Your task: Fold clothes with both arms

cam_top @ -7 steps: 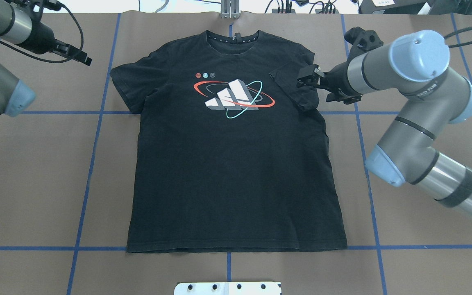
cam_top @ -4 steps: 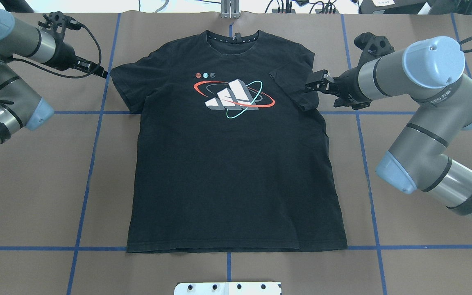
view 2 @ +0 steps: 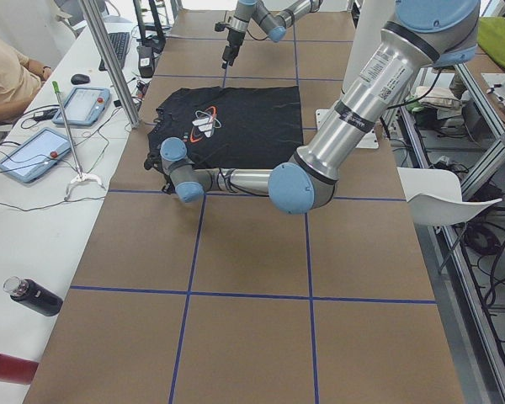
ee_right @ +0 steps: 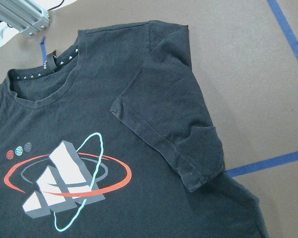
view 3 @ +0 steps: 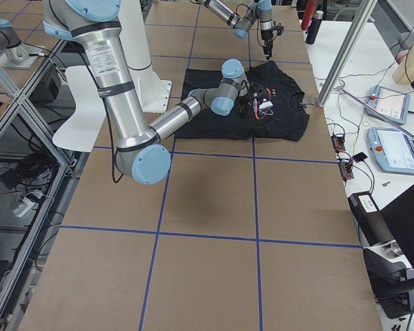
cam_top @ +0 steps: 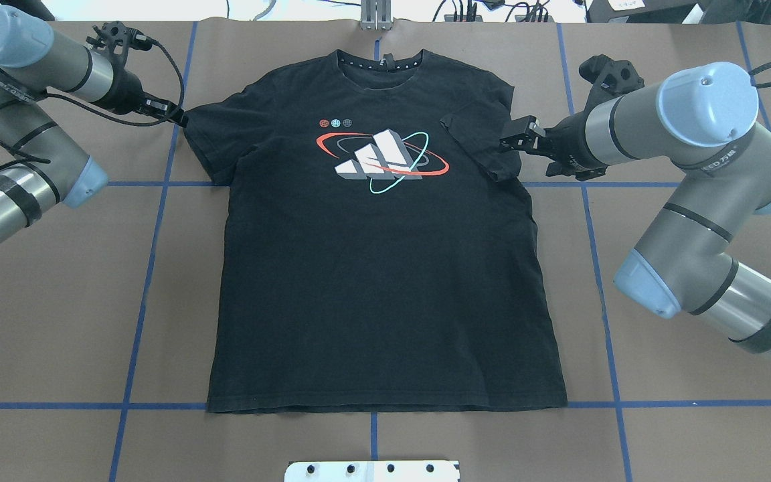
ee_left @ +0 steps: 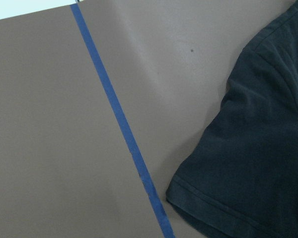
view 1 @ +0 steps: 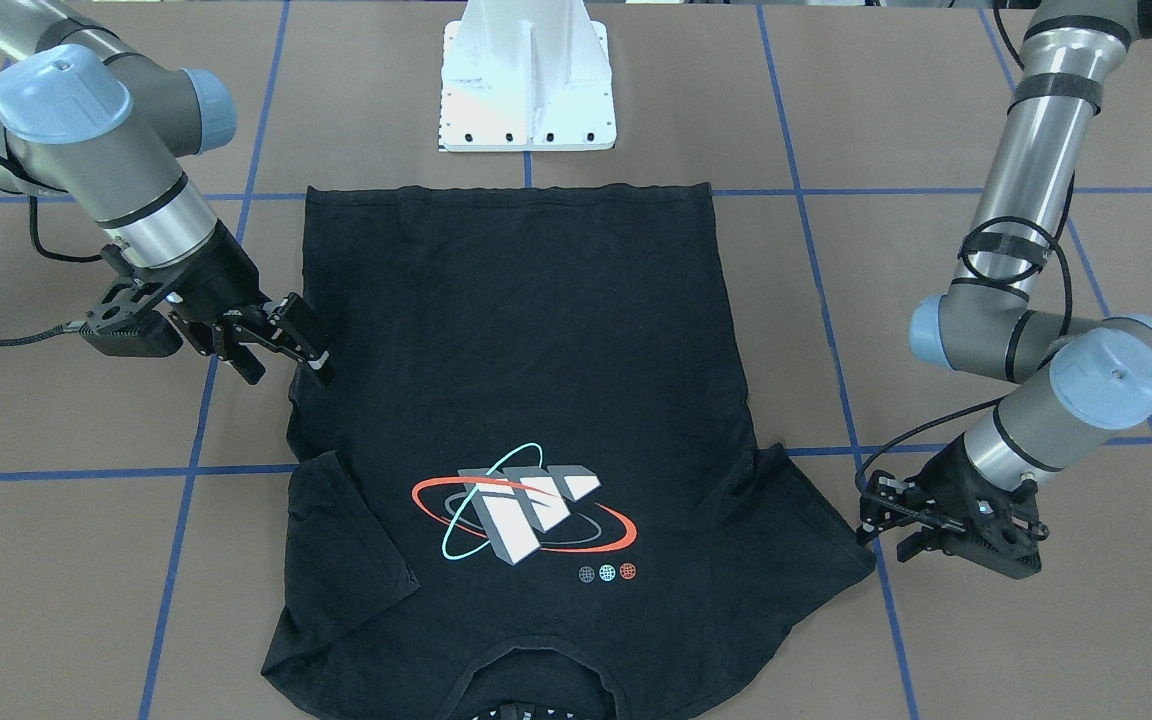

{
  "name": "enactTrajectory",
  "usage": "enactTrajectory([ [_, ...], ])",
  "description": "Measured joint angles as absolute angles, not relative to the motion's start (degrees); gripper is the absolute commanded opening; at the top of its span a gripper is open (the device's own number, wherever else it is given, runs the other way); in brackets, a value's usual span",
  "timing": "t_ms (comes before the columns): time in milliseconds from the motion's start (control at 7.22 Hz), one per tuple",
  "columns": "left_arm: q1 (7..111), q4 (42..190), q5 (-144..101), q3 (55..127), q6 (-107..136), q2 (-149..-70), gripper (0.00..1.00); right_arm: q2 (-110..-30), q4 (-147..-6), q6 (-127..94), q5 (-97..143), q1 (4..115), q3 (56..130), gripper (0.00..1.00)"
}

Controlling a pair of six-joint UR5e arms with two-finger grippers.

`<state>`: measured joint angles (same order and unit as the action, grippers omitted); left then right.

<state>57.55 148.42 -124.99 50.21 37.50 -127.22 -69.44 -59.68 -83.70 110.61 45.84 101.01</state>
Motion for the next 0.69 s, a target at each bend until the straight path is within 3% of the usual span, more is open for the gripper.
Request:
enactTrajectory([
  [692, 56.9, 149.9, -123.9, 46.1, 37.9, -129.7, 0.49, -69.3, -59.7, -83.7, 110.2, 45.5, 100.9, 1.0],
])
